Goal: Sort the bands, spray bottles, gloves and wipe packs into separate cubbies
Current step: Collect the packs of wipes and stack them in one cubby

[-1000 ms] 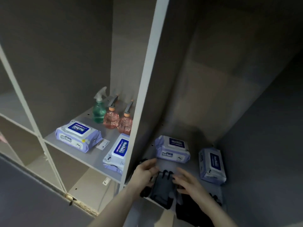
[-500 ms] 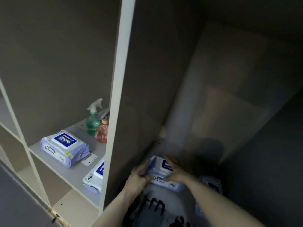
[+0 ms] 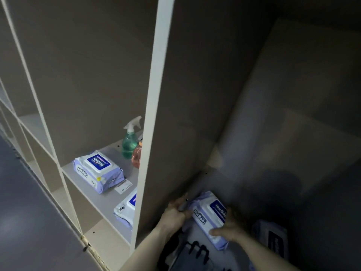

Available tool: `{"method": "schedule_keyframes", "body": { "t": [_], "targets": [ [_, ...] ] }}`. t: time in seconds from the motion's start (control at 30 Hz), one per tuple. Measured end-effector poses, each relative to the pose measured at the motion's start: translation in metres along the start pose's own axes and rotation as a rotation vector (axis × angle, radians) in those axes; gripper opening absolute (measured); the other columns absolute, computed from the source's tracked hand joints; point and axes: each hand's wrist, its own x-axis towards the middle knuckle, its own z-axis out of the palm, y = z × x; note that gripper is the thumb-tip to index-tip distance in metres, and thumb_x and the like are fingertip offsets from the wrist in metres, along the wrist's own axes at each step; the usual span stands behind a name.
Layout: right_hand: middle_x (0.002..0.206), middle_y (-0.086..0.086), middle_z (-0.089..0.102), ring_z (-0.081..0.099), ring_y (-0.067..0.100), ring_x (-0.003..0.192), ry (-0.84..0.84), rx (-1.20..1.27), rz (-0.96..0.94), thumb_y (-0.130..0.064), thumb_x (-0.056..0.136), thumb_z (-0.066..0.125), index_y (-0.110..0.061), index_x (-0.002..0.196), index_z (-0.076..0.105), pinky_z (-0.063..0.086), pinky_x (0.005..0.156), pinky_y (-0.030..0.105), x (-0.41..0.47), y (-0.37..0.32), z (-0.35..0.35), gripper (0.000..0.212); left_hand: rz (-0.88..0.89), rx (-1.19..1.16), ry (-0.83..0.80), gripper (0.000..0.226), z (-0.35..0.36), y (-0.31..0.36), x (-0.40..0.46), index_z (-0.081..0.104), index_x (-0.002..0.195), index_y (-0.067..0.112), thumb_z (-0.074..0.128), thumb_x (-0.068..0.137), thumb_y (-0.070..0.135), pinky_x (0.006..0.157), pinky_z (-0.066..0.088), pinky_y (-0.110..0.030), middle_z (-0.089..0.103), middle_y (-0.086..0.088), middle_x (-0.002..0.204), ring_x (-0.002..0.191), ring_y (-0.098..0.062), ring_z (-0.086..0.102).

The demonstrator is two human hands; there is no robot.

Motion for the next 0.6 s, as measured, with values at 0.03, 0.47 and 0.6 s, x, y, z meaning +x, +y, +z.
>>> {"method": "schedule_keyframes", "body": {
  "t": [0.03, 0.47, 0.6],
  "targets": [
    [0.123, -0.003, 0.051, 0.053, 0.018, 0.111, 0.016, 0.029, 0.015, -0.071, 0.022, 0.073, -0.025, 0.121, 0.042, 0.048, 0.091, 0.033, -0.003, -0.002, 0.0, 0.113, -0.011, 0.006, -0.001, 0.078, 0.0, 0.0, 0.001, 0.05, 0.134, 0.036, 0.07, 0.059, 0.037, 0.106, 0.044, -0.033, 0.053, 0.003, 0.137, 0.12, -0.014, 0.055],
    [0.109, 0.011, 0.068, 0.067, 0.022, 0.096, 0.184, 0.999, 0.141, -0.03, 0.048, 0.084, -0.009, 0.12, 0.055, 0.055, 0.083, 0.032, -0.047, -0.041, 0.022, 0.08, -0.294, -0.286, -0.089, 0.113, 0.054, -0.02, 0.017, 0.041, 0.136, 0.008, 0.093, 0.045, 0.049, 0.094, 0.052, -0.039, 0.068, -0.004, 0.117, 0.101, -0.023, 0.068],
    [0.097, -0.003, 0.068, 0.069, 0.016, 0.088, 0.279, 0.913, 0.092, -0.05, 0.044, 0.076, -0.028, 0.106, 0.053, 0.058, 0.077, 0.04, -0.057, -0.042, 0.041, 0.069, -0.243, -0.324, 0.056, 0.079, 0.071, -0.008, 0.001, 0.053, 0.103, 0.005, 0.096, 0.042, 0.032, 0.072, 0.06, -0.046, 0.07, -0.017, 0.092, 0.079, -0.03, 0.072]
  ]
}}
